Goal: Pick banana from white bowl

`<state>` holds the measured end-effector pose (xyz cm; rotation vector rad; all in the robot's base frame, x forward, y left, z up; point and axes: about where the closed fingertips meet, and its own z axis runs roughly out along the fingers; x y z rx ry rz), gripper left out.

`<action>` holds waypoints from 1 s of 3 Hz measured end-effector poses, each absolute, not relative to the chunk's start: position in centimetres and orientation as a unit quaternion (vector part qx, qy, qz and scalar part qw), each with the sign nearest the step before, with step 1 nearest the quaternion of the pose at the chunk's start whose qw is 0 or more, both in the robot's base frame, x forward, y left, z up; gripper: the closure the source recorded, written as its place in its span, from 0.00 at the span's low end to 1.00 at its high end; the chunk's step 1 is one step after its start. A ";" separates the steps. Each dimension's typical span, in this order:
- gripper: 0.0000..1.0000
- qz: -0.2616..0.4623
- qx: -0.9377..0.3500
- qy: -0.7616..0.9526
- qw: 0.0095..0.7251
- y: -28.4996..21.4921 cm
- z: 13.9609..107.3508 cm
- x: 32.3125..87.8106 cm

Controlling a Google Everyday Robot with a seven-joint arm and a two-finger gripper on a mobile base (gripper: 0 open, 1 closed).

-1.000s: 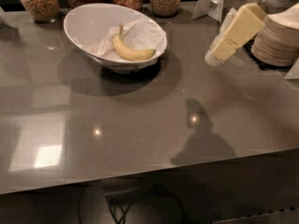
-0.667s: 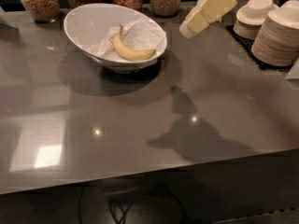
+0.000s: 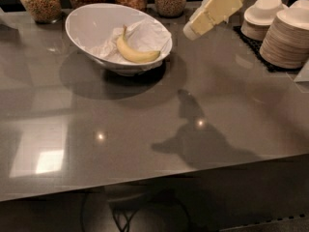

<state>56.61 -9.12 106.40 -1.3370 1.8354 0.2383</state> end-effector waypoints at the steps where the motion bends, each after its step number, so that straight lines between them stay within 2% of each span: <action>1: 0.00 0.074 -0.522 0.730 0.436 -8.1 106.0 57.6; 3: 0.00 0.069 -0.513 0.714 0.471 -3.3 103.1 65.5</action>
Offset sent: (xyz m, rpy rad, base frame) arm 0.1025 0.0647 -0.0359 0.0341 -0.1693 -0.0720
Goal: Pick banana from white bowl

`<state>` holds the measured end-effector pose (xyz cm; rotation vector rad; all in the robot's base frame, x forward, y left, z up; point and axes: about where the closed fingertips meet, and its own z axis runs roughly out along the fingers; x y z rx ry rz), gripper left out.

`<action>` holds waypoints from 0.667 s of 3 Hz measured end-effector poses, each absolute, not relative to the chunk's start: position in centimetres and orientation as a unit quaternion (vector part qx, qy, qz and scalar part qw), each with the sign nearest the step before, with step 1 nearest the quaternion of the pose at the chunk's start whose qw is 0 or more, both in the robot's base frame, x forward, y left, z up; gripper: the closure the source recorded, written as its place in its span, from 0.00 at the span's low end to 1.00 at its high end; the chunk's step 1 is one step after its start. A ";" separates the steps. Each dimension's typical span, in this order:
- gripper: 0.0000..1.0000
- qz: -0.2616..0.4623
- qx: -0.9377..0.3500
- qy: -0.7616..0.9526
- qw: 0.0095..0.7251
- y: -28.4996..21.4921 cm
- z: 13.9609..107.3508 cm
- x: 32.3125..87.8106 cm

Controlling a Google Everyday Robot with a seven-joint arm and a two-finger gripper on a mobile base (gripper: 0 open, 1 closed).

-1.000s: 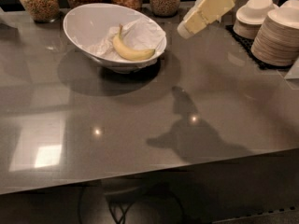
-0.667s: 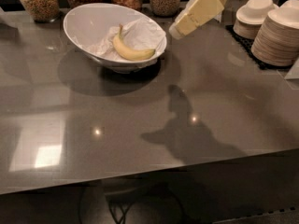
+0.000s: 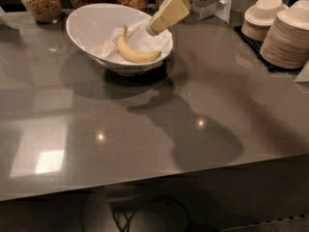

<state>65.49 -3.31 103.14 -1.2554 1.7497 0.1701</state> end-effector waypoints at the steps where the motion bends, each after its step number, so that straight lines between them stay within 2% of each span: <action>1: 0.19 0.088 -0.513 0.713 0.470 -1.3 101.3 68.6; 2: 0.35 0.107 -0.514 0.716 0.460 0.0 99.3 70.5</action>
Offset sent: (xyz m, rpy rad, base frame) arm 0.0744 0.0436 -0.0583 0.0586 0.0918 0.0463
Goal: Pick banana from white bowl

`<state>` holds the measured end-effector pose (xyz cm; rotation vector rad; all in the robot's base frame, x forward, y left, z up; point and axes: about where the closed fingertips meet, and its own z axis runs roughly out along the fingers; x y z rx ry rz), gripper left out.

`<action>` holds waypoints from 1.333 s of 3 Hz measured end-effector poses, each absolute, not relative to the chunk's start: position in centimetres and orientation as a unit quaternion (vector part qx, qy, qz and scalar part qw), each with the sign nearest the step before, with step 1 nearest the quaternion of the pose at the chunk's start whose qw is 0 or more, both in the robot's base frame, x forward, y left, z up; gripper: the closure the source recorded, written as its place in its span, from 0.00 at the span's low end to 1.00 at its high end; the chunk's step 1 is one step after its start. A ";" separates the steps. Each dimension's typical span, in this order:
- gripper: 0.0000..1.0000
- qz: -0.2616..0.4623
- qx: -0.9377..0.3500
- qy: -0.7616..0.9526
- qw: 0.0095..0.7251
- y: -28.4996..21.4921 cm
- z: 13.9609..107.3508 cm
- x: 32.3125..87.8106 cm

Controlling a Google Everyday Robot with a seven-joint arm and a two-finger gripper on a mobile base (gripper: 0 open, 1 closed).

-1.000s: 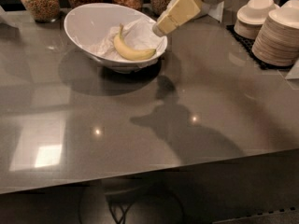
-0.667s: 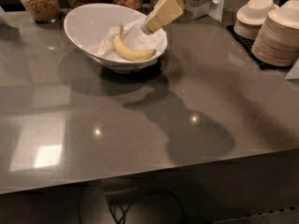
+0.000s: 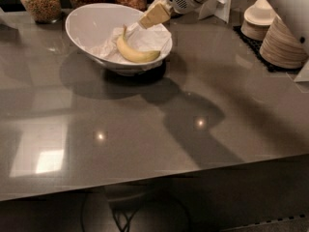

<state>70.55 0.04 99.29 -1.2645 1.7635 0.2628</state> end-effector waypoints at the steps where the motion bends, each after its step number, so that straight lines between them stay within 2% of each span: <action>1: 0.46 0.137 -0.514 0.728 0.434 1.6 95.8 71.8; 4: 0.41 0.181 -0.531 0.743 0.364 5.3 89.8 73.5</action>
Offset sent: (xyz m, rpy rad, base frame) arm 0.0311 0.0425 -0.0876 0.0157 0.2139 0.0633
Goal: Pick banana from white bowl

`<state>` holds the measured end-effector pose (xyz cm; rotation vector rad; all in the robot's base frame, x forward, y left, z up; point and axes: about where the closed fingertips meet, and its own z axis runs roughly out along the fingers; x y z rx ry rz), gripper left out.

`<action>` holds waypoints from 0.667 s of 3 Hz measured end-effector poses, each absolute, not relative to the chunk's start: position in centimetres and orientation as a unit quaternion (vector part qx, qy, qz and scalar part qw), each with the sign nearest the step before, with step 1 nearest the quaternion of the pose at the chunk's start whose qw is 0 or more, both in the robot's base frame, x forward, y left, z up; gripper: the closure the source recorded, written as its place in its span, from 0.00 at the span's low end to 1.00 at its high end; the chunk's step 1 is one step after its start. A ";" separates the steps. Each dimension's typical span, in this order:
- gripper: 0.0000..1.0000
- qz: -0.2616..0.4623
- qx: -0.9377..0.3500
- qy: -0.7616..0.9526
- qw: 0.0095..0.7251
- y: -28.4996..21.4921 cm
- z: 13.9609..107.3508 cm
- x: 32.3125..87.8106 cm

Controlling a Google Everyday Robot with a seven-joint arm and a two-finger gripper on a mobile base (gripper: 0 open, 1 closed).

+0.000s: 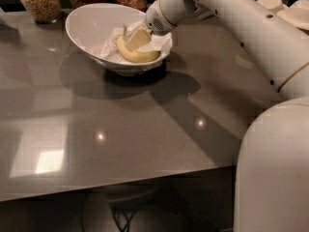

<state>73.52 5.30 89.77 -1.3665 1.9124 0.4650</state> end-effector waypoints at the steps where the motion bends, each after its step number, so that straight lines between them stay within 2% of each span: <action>1: 0.42 0.185 -0.535 0.752 0.336 5.8 87.8 73.8; 2: 0.44 0.188 -0.537 0.759 0.317 6.1 86.4 74.0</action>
Offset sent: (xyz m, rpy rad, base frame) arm 0.0077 0.0055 -0.0436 -0.0707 0.1190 0.0140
